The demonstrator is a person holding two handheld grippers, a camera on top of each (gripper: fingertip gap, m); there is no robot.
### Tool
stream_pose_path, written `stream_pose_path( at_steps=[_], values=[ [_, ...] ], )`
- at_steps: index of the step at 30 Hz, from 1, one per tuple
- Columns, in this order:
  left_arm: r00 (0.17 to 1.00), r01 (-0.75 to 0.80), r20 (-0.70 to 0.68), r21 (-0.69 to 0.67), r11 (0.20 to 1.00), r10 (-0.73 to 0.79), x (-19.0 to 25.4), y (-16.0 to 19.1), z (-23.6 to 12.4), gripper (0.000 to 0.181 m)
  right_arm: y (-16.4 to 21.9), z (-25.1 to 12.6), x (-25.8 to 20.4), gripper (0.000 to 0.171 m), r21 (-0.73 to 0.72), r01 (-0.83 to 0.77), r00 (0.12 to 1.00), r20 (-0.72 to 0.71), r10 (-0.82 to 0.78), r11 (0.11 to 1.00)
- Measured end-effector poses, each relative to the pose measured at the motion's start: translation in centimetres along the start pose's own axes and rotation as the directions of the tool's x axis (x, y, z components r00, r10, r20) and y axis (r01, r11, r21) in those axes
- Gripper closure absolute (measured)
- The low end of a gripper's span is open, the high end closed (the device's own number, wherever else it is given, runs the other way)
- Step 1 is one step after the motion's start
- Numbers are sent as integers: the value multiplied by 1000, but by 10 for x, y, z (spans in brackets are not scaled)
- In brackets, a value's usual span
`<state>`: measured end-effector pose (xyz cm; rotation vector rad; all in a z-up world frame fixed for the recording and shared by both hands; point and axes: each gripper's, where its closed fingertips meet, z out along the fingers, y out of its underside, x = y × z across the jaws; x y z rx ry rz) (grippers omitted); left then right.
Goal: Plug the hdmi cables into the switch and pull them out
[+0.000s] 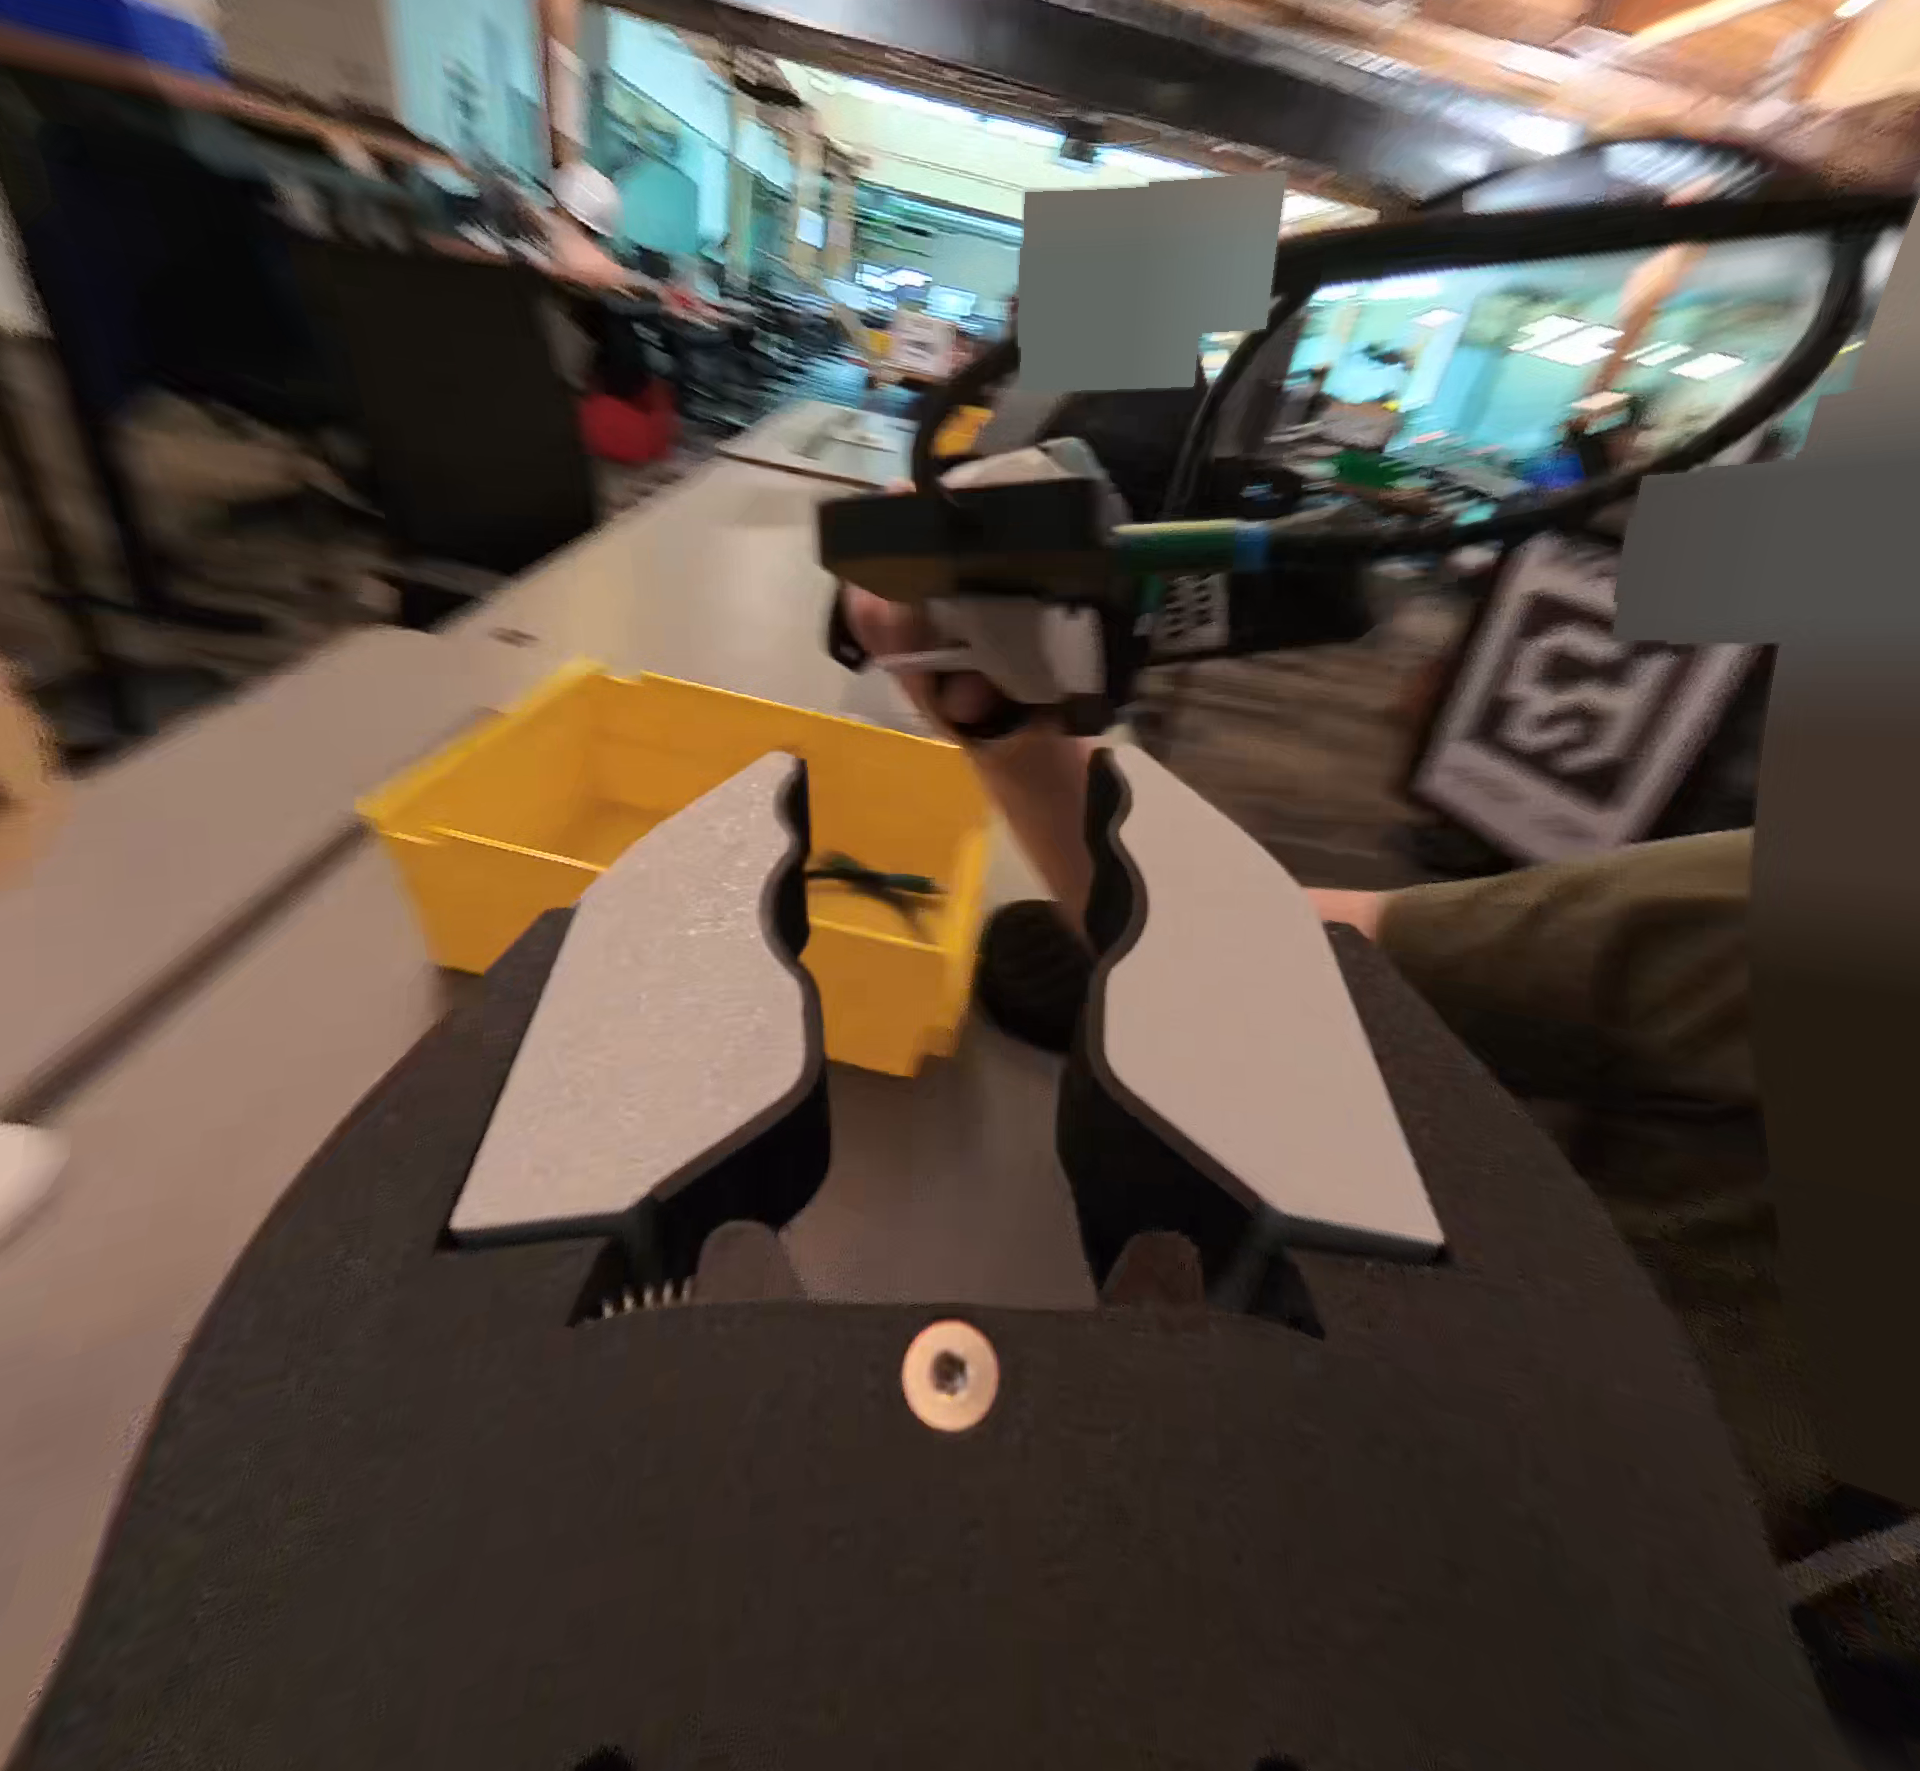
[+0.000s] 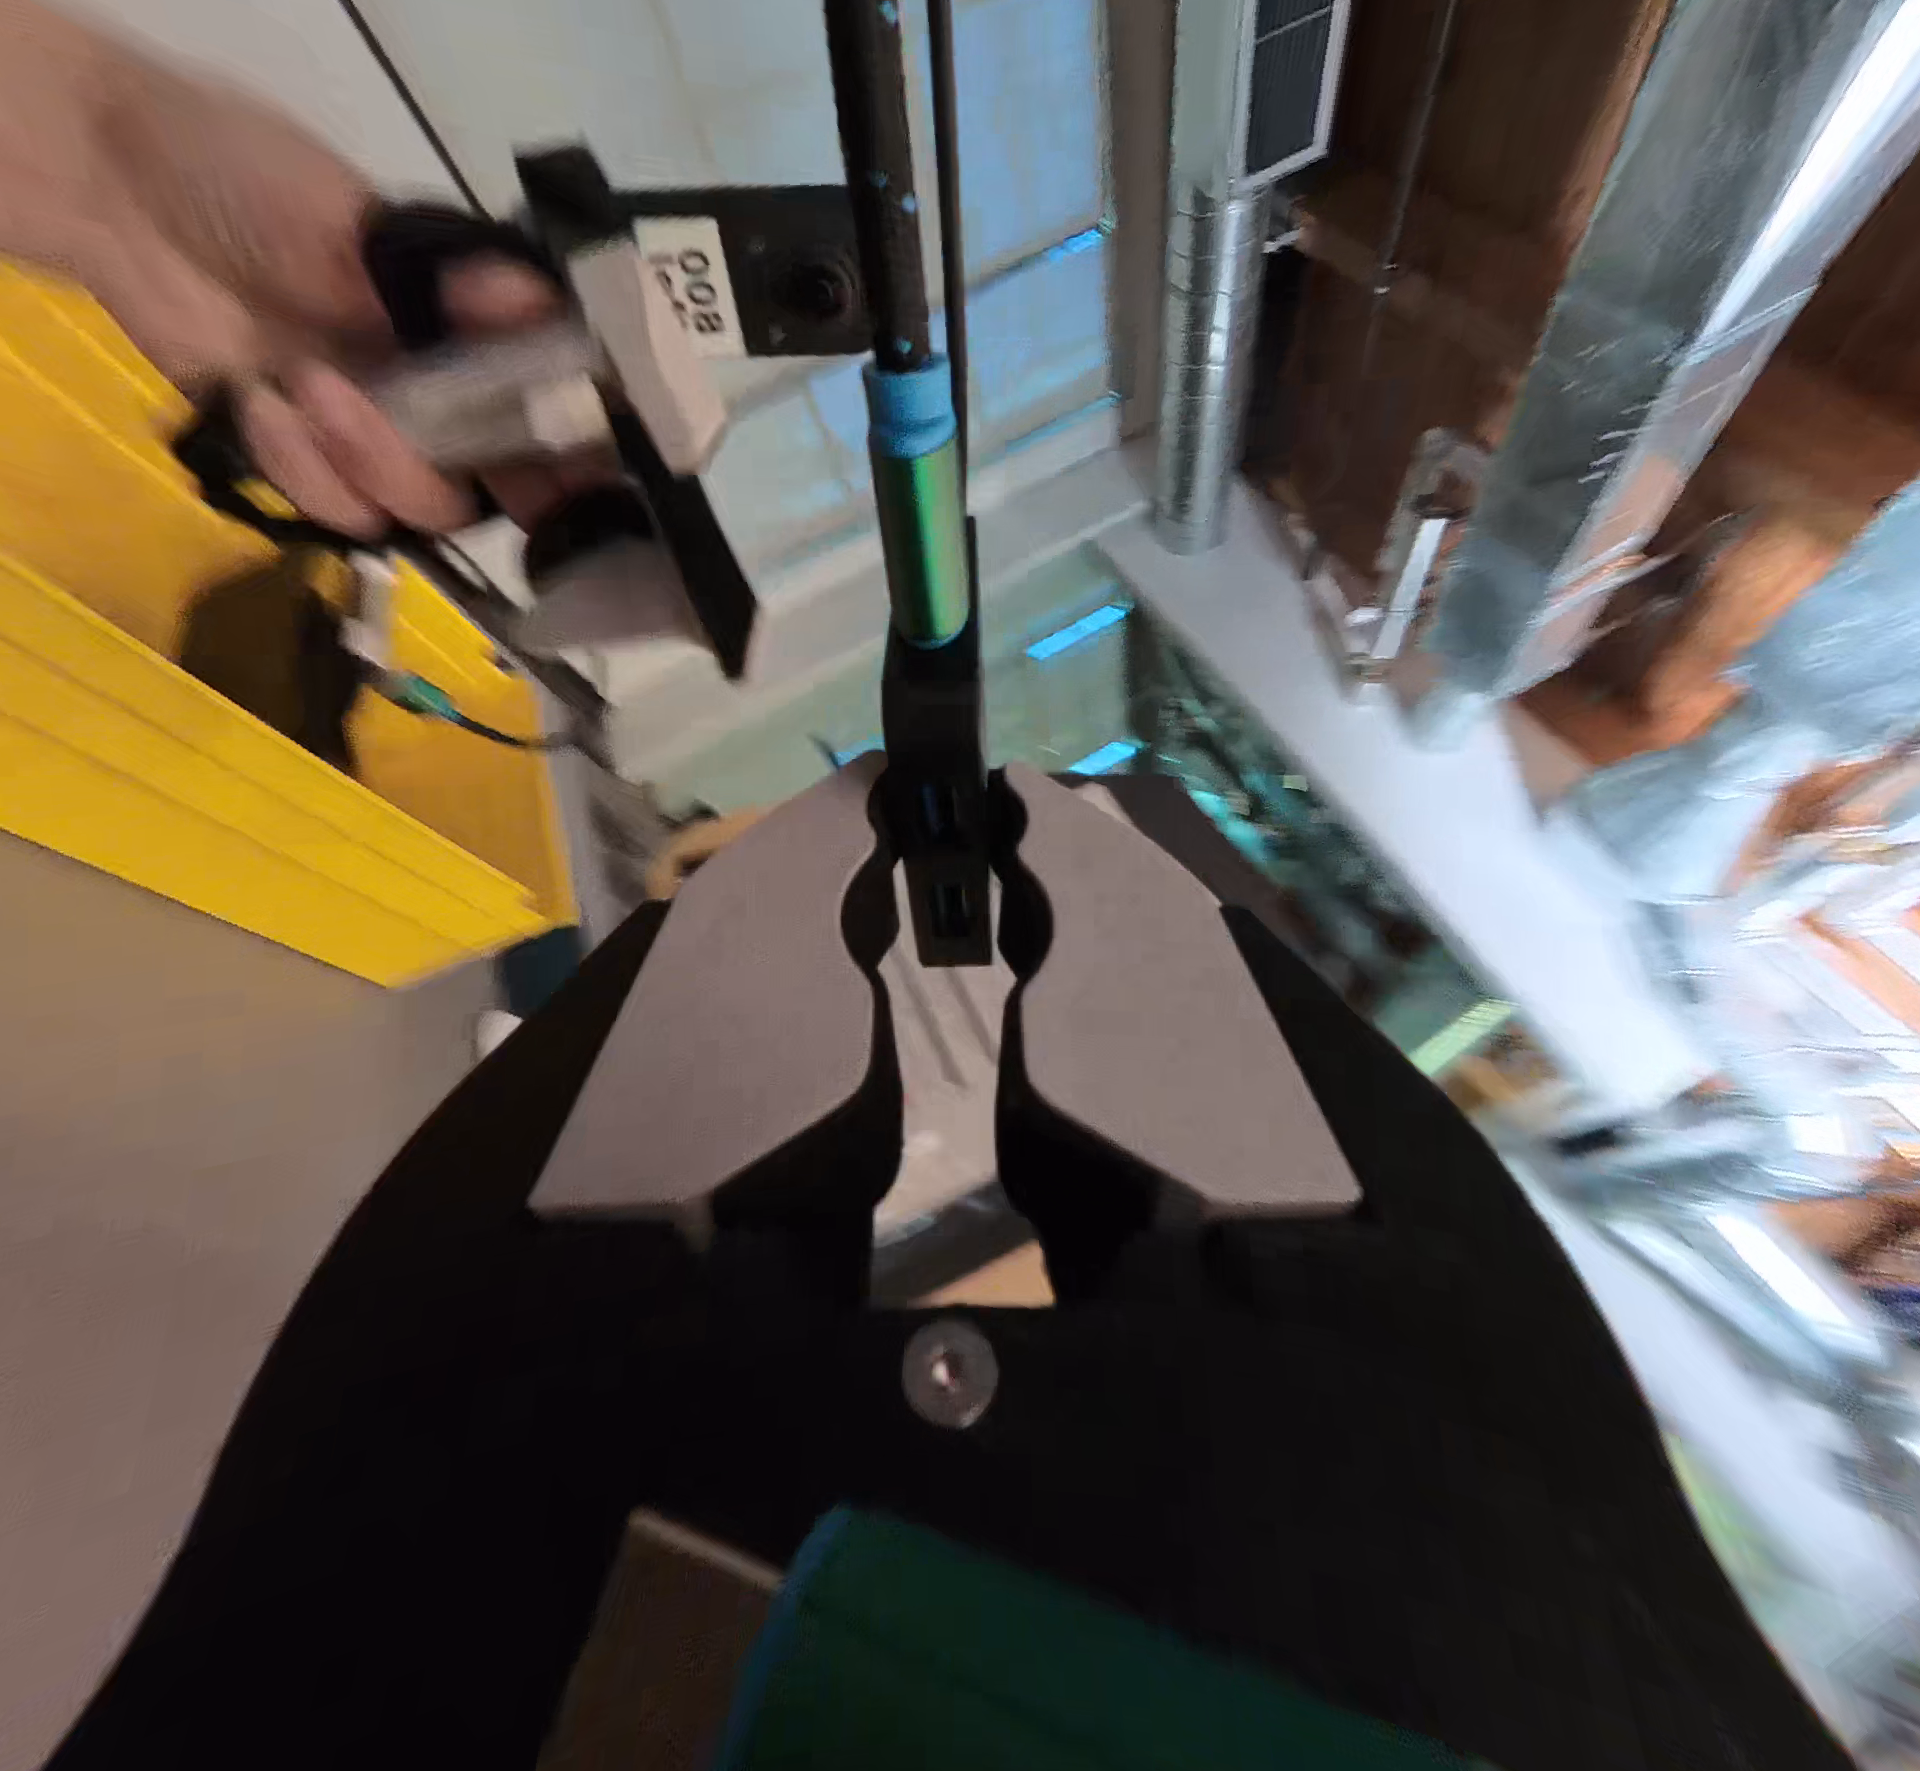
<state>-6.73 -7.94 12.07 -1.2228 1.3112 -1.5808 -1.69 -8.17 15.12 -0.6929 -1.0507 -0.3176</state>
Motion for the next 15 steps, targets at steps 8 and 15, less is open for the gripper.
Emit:
stream_pose_path(
  at_steps=[8, 15],
  values=[
    [836, -515, 182, -64, 855, 517, 15, -1, -7, 119, -31, 3, -39, 156, 181, -478, 838, 387, 385, 860],
    [670, -673, 199, -244, 699, 715, 11, 21, 9, 130, -40, 7, -57, 156, 203, -631, 720, 512, 468, 749]
  ],
)
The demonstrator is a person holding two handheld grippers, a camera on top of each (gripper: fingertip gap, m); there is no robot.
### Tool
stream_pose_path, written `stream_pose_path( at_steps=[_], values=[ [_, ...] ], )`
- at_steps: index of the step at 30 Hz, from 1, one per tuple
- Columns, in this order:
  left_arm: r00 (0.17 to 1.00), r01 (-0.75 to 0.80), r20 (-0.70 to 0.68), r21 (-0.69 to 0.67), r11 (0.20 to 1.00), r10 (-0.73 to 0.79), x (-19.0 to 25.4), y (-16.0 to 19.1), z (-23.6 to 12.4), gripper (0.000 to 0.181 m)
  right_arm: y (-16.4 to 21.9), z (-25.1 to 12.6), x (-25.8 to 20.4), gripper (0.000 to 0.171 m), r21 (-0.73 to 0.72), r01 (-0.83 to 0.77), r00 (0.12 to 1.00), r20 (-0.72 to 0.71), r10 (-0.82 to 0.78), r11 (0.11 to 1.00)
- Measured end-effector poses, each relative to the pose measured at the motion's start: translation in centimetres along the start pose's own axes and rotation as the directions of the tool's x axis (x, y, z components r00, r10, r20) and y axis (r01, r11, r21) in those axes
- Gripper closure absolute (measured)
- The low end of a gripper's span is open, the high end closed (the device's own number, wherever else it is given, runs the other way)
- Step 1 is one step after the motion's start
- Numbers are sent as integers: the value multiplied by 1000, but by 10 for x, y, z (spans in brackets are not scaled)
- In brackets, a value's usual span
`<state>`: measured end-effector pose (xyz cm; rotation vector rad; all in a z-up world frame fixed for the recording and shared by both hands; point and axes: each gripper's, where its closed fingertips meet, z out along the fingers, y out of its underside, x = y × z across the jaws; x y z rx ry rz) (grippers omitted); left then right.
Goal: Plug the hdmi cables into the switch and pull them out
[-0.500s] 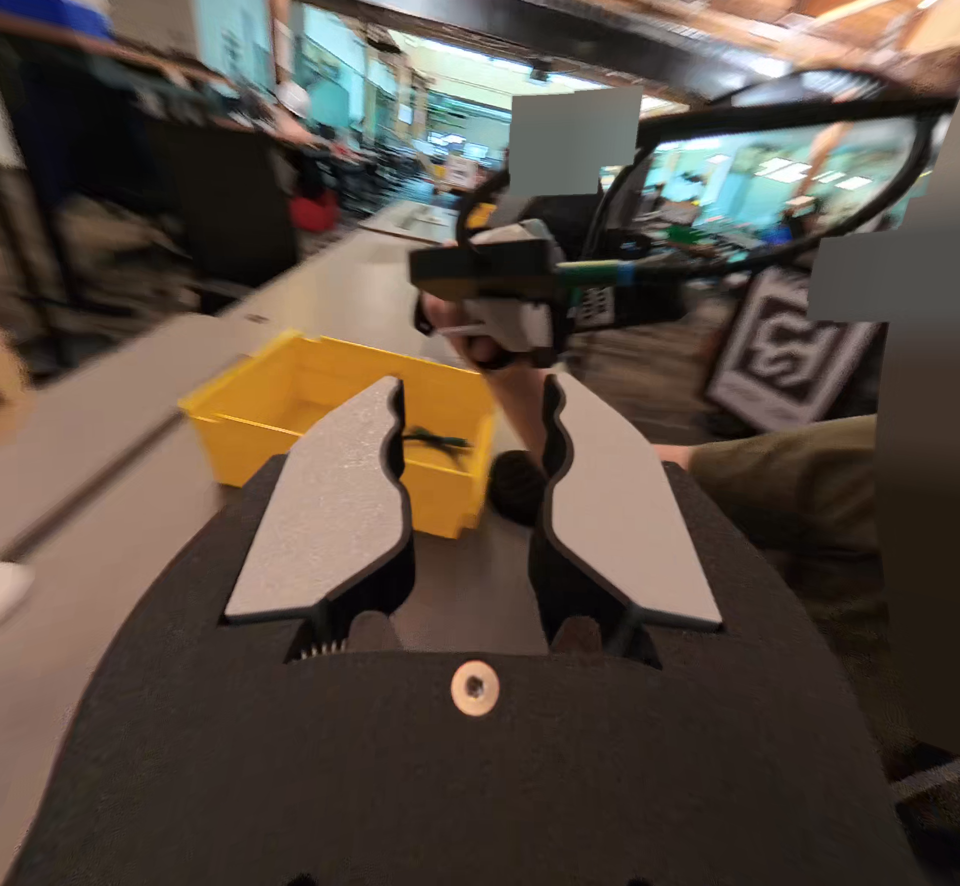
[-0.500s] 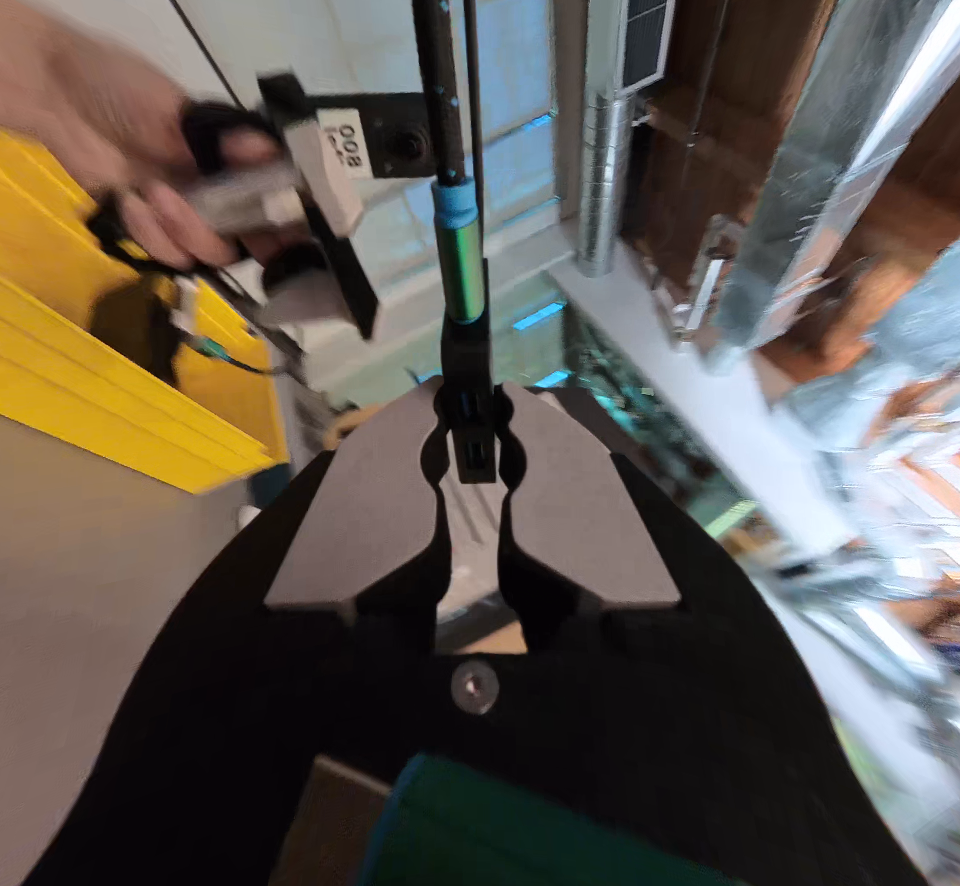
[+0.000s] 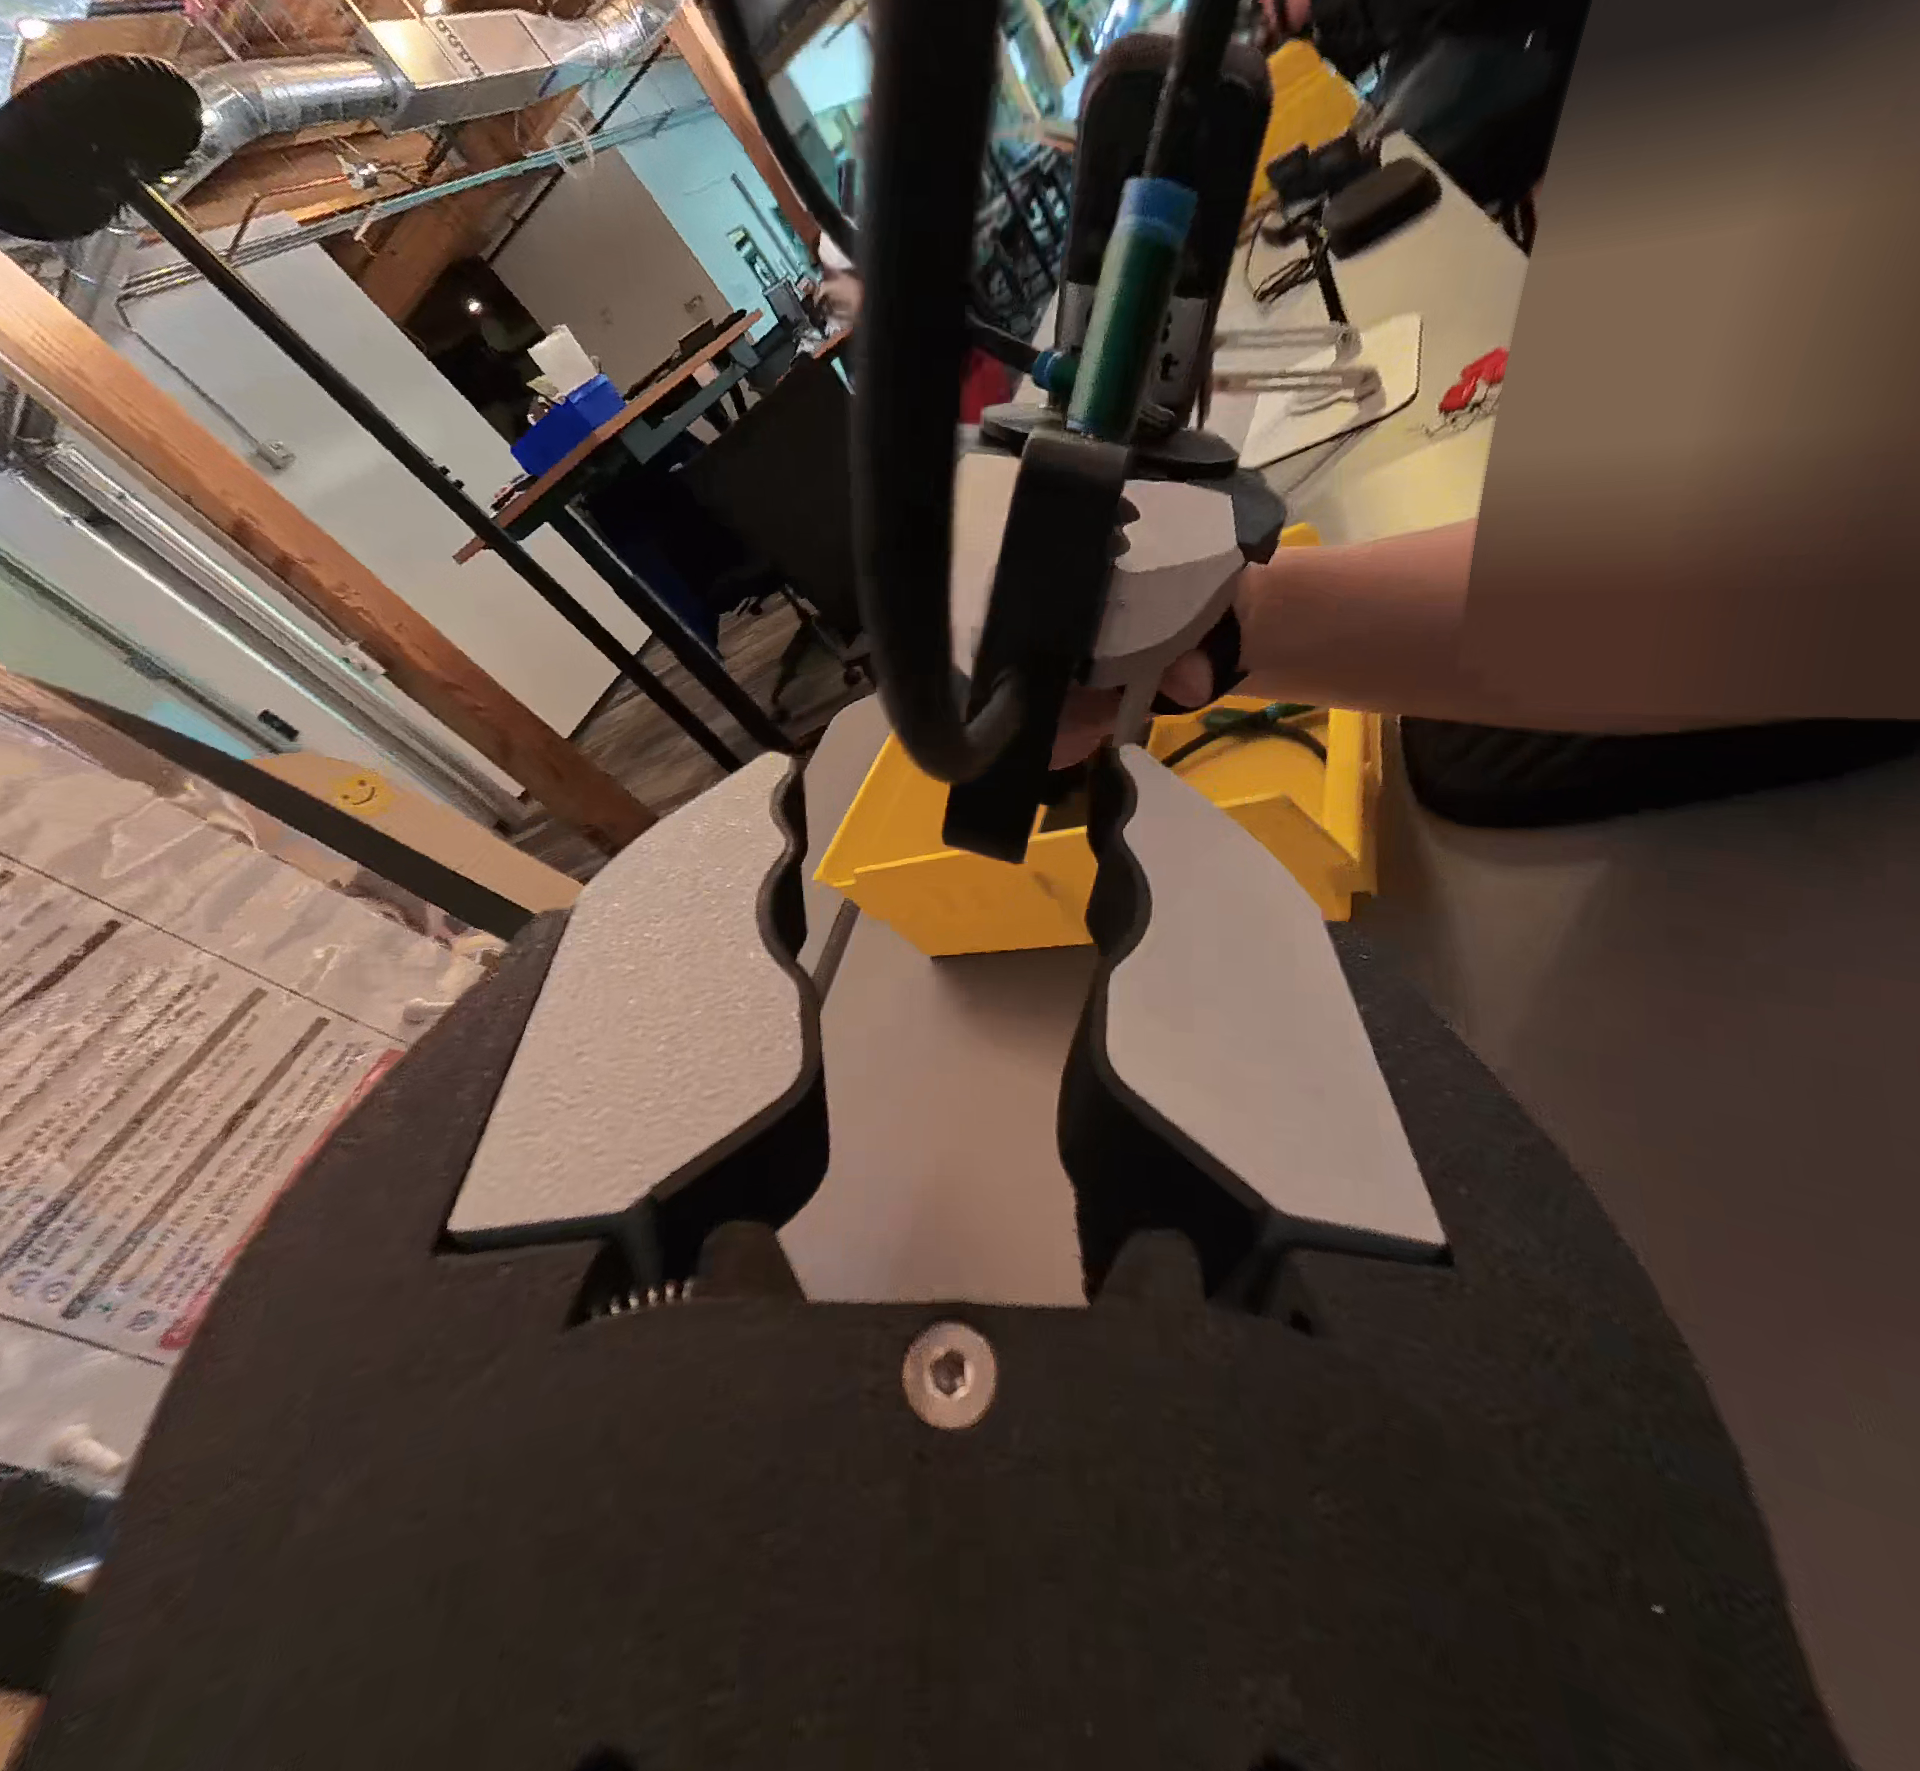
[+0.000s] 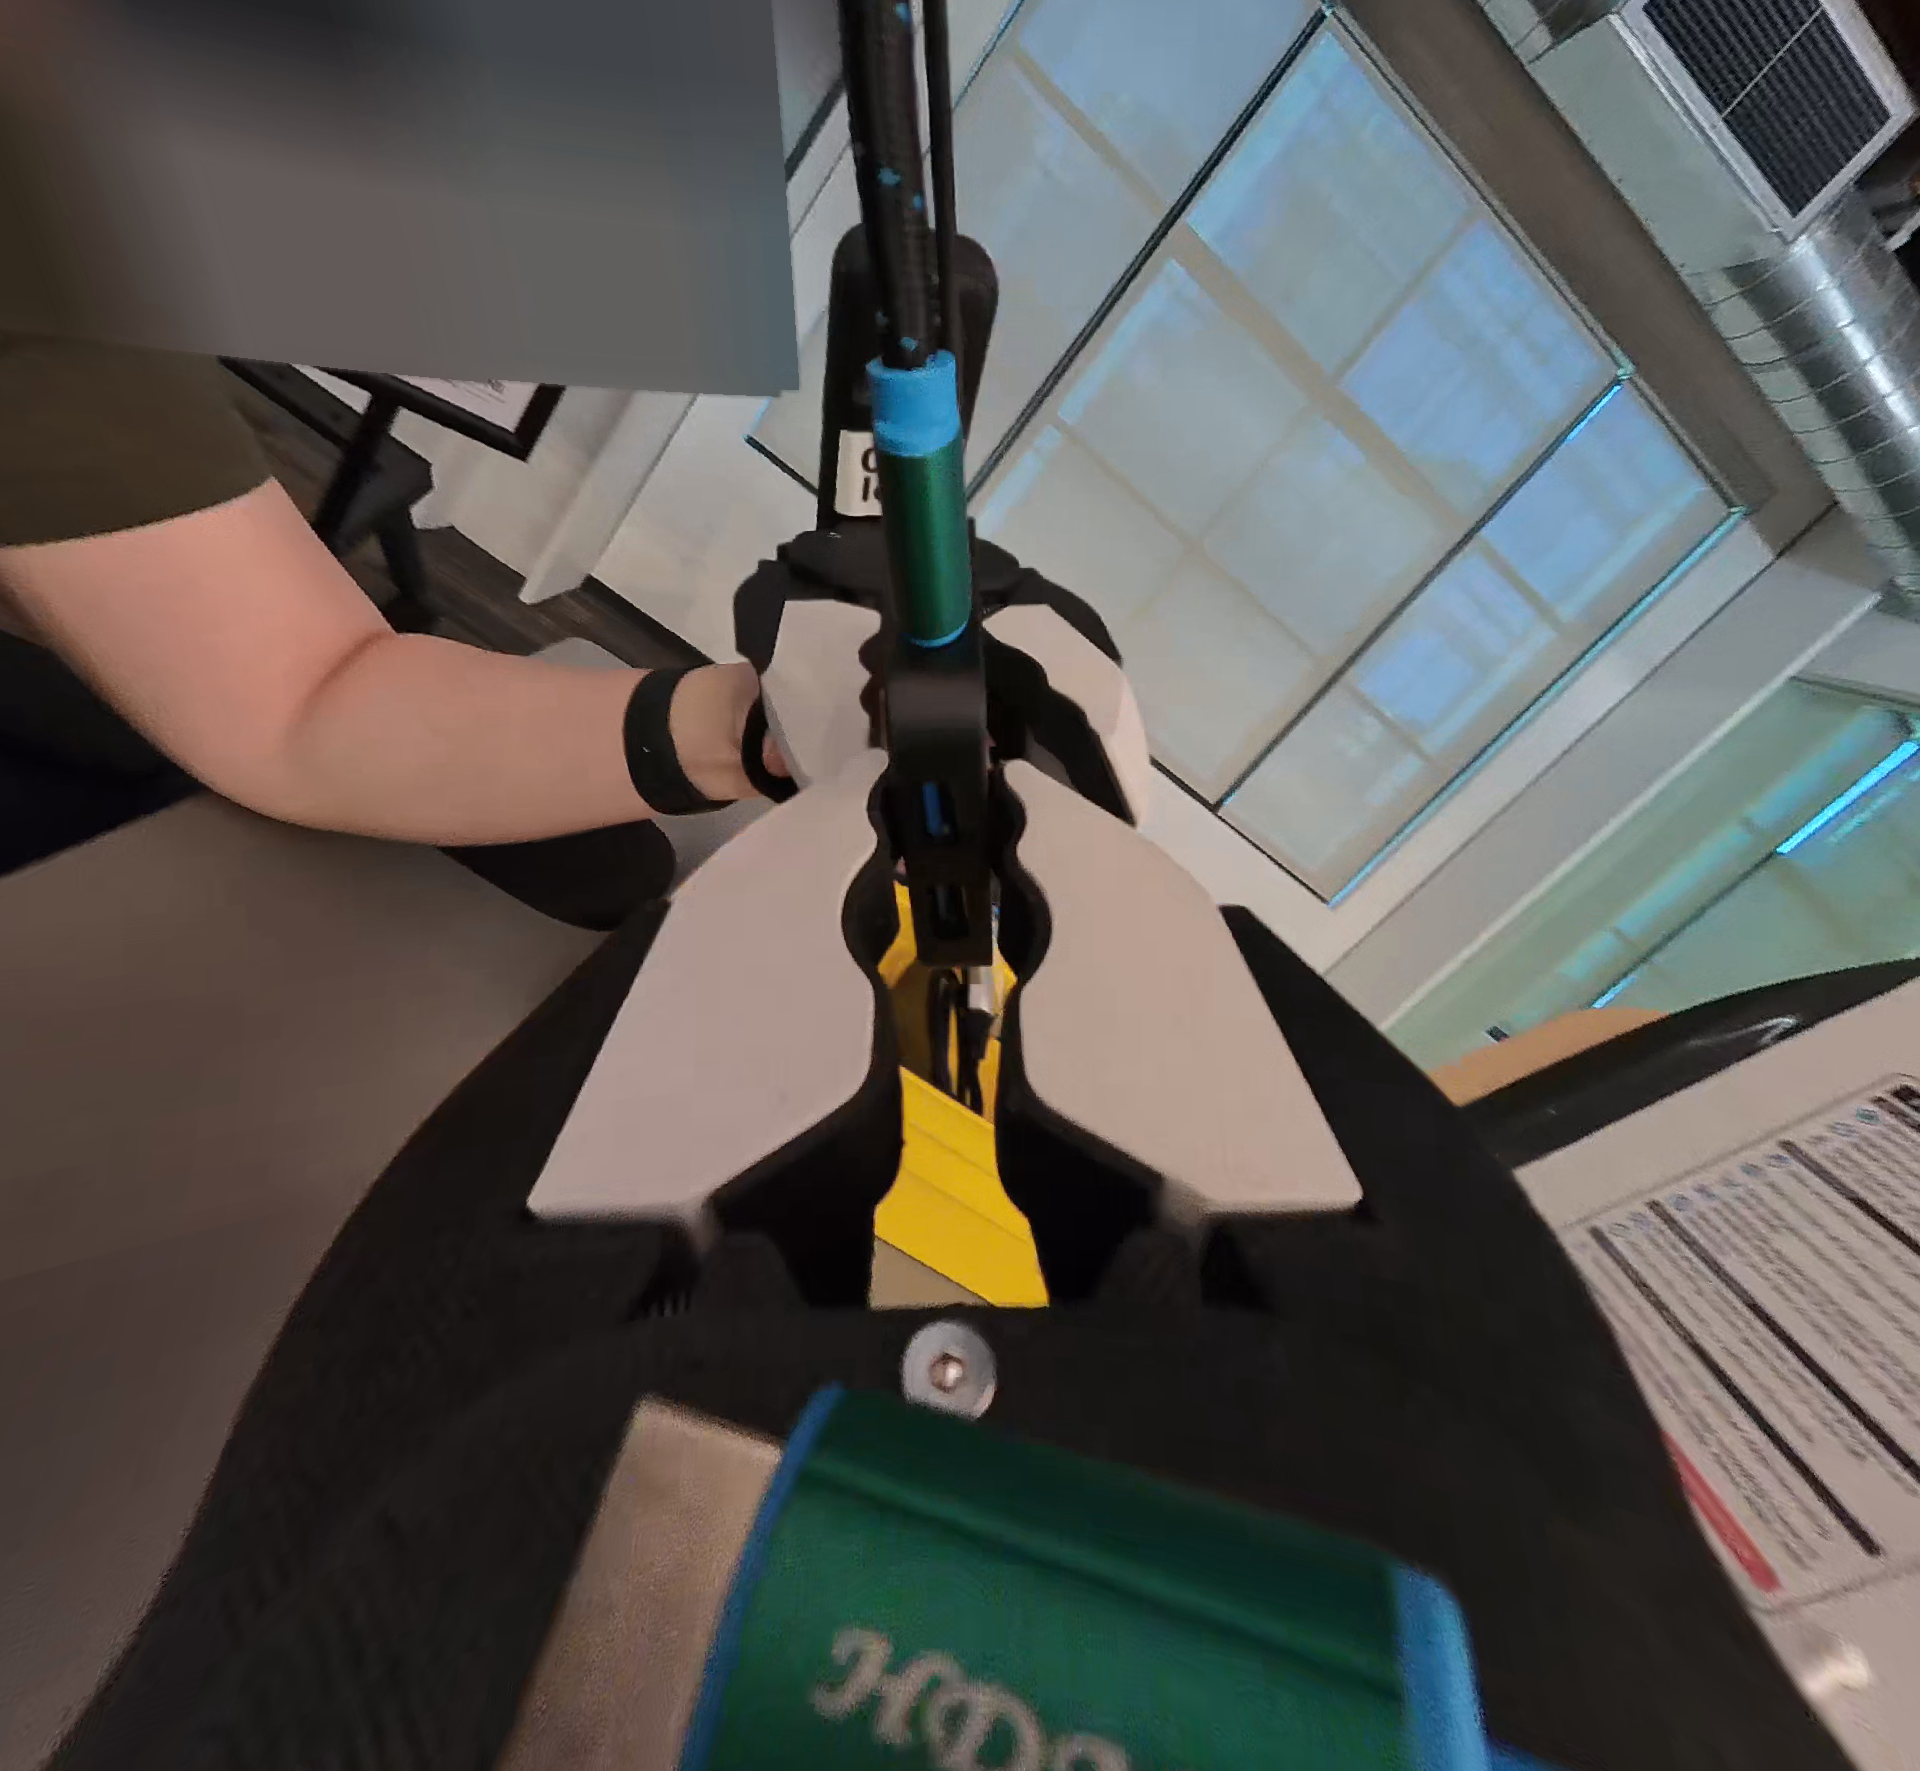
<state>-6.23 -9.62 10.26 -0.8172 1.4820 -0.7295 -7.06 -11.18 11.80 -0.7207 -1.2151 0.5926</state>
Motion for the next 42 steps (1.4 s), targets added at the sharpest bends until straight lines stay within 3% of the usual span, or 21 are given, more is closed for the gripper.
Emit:
stream_pose_path(
  at_steps=[8, 13, 27, 31, 33, 38, 42],
  values=[
    [995, -97, -49, -97, 991, 92, 16, 15, 10, 145, 14, 14, -16, 156, 3, -44, 996, 72, 44, 999],
    [987, -138, -93, -101, 985, 129, 24, 18, 10, 167, 15, 15, -15, 155, 13, -24, 998, 54, 23, 1000],
    [979, -196, -88, -147, 969, 185, 20, 23, 1, 167, 9, 14, -16, 156, -111, 128, 991, 47, -123, 986],
    [978, -203, -68, -122, 971, 196, 20, 19, 3, 158, 8, 12, -18, 156, -60, 85, 995, 63, -81, 995],
    [974, -225, -70, -139, 964, 218, 21, 21, 4, 166, 10, 11, -16, 156, -36, 71, 996, 52, -69, 997],
    [968, -249, -67, -158, 955, 242, 20, 24, 4, 166, 13, 9, -15, 155, -12, 47, 998, 49, -47, 999],
    [979, -187, -92, -63, 980, 181, 26, 13, 3, 166, 6, 7, -17, 156, 32, 58, 996, 60, -60, 998]
  ],
)
